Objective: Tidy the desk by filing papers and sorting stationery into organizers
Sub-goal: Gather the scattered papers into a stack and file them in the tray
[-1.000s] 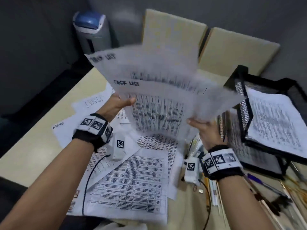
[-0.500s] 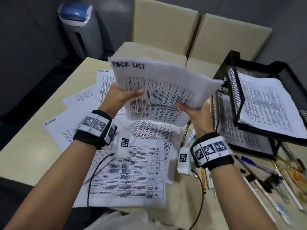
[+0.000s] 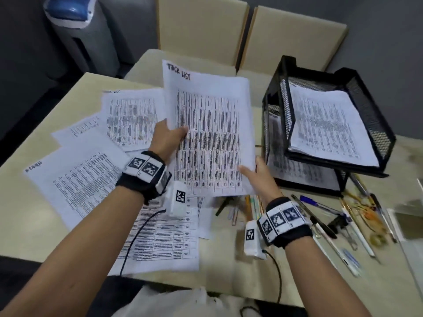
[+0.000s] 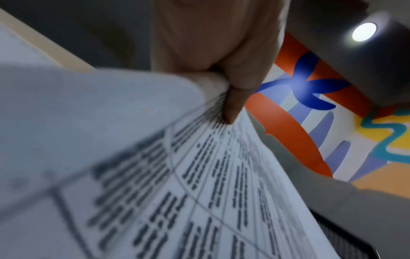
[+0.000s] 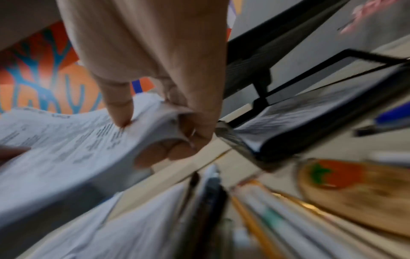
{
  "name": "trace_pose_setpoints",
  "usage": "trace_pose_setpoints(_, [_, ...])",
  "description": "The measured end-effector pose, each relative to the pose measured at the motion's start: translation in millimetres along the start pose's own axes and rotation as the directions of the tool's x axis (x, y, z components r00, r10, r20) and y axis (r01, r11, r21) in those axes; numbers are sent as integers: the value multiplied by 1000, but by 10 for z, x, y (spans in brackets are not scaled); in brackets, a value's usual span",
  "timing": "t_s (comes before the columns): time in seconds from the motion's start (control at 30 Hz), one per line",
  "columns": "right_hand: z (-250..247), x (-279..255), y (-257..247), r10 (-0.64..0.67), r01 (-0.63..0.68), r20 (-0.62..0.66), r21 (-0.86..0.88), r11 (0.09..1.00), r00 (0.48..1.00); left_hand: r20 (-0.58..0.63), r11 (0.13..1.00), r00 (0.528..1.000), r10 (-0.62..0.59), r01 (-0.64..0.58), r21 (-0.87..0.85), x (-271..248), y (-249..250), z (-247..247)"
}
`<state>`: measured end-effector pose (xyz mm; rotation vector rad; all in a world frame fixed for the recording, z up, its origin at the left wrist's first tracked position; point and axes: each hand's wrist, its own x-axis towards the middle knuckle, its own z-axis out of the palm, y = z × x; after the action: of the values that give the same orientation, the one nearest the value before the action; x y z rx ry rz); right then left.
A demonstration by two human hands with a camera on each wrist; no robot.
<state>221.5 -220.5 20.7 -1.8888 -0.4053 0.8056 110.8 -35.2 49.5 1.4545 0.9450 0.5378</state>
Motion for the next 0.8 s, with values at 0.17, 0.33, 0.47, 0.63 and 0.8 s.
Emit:
trace_pose_setpoints(0.17, [-639, -298, 580, 155, -151, -73, 53, 987, 985, 135, 979, 973, -189, 175, 109, -104, -228, 736])
trace_pose_setpoints(0.33, [-1419, -327, 827, 215, -167, -310, 175, 970, 926, 340, 952, 902, -267, 191, 240, -346, -248, 1508])
trace_pose_setpoints(0.47, [-1885, -181, 786, 251, -150, -384, 274, 950, 889, 485, 944, 813, -322, 234, 233, -488, -323, 1916])
trace_pose_setpoints(0.63, [-2191, 204, 867, 272, -165, -299, 338, 927, 915, 340, 951, 905, -255, 171, 258, -360, -273, 2309])
trace_pose_setpoints(0.8, [-2246, 557, 918, 359, -273, -427, 249, 929, 830, 267, 897, 926, -267, 138, 421, -174, -414, 2524])
